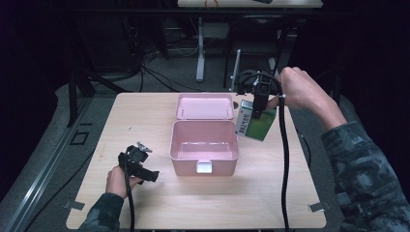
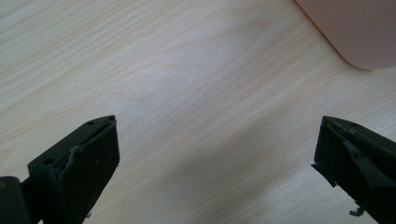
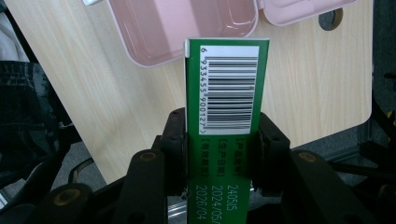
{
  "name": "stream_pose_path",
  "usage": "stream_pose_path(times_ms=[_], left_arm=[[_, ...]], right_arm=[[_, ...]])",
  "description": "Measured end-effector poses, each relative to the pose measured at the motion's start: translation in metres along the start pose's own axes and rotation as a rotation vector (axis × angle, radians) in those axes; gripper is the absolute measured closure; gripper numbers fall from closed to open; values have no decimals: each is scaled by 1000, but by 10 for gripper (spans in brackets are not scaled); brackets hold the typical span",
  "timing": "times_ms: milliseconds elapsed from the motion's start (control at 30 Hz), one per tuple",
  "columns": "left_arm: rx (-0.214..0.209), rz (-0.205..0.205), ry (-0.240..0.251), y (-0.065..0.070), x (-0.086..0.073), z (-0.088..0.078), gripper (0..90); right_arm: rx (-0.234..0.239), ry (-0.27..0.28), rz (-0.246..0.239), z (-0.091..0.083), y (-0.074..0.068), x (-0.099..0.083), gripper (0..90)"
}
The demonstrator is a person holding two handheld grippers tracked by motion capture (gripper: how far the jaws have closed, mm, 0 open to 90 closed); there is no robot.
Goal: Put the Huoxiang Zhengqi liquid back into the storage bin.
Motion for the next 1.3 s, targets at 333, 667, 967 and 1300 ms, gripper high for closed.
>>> stream_pose_path(times_ms=[333,667,967,1300], left_arm=[[-2,1,-2,0,0,0,2],[-4,-3,-2,0,-2,0,2],[0,-4,-2,-1,-4,-1,2],[0,1,-4,-1,-3,0,3]], right_arm=[[-8,3,-22,-5,-2,13,629],[-14,7,-48,-11,-6,25,629],[-22,14,-73,-16,-11,39,629],[-23,26,-102,-17,-17,54,629]])
Point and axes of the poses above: each handheld gripper's, and its own axes: z roughly forward along the jaws, x roughly out of its top, y roughly to its right, the point moved 8 cm from there along z, roughly forward along the jaws, and after that the axes turned 15 degrees about -y, right-handed, at the moved point
